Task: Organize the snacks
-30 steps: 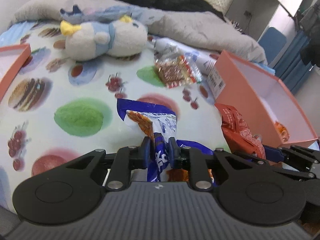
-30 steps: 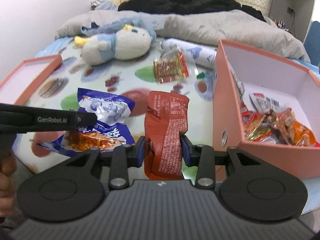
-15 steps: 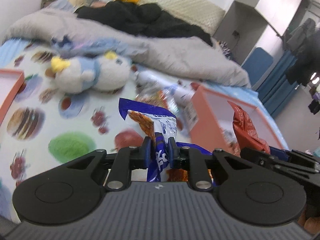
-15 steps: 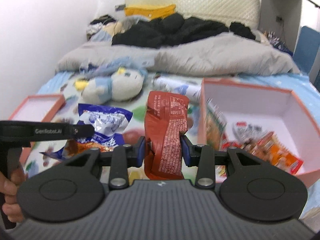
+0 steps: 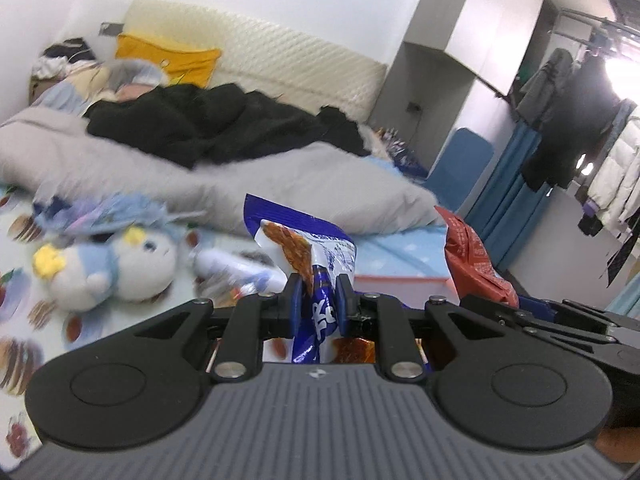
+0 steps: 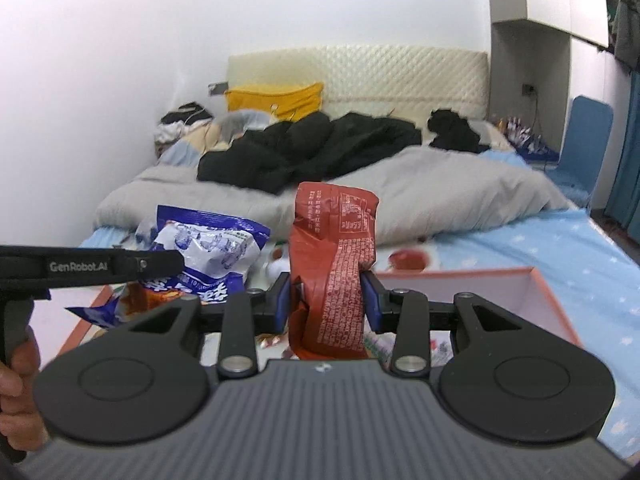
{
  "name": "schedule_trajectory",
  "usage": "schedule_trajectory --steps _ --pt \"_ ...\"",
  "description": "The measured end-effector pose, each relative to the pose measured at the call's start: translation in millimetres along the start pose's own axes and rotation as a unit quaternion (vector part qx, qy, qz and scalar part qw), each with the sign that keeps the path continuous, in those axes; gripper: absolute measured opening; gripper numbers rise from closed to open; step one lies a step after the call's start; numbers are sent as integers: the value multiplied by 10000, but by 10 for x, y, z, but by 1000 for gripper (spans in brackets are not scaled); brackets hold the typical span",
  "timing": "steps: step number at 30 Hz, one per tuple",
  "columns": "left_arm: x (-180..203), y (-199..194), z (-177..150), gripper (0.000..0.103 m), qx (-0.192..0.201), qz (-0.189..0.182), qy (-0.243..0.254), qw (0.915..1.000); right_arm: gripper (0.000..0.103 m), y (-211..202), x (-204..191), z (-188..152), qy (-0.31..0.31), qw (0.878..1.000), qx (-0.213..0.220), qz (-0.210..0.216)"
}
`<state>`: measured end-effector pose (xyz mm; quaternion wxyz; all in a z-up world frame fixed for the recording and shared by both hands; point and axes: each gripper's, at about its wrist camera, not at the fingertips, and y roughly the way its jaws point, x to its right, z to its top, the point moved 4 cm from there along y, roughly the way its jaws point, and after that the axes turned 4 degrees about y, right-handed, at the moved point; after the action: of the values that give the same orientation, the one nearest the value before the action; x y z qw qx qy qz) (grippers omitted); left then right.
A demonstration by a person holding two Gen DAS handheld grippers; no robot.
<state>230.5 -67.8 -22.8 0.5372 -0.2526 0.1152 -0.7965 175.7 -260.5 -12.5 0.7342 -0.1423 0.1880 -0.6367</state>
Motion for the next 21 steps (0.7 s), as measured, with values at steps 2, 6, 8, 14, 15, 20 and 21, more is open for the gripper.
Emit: schedule_trajectory --steps 2,6,8,14,15,20,21 --pt "147 59 91 20 46 -77 38 10000 40 -37 112 75 1 10000 81 -54" --pt "447 215 203 20 57 -267 128 9995 40 -55 351 137 25 9996 160 -209" --pt "600 343 206 16 13 -366 212 9991 40 -35 503 127 64 9993 171 -315" --pt "976 929 0 11 -477 -536 461 9964 40 201 1018 -134 291 9971 -185 -684" --pt "1017 1021 -51 11 -573 -570 476 9956 40 274 1125 -224 346 9960 -322 -758" --pt "1057 1447 -372 11 -1039 -505 586 9916 40 617 1543 -694 562 9877 -1048 -1012" --pt "1041 1490 -427 11 -1123 -474 574 9909 40 685 1605 -784 634 9856 -1173 -1040"
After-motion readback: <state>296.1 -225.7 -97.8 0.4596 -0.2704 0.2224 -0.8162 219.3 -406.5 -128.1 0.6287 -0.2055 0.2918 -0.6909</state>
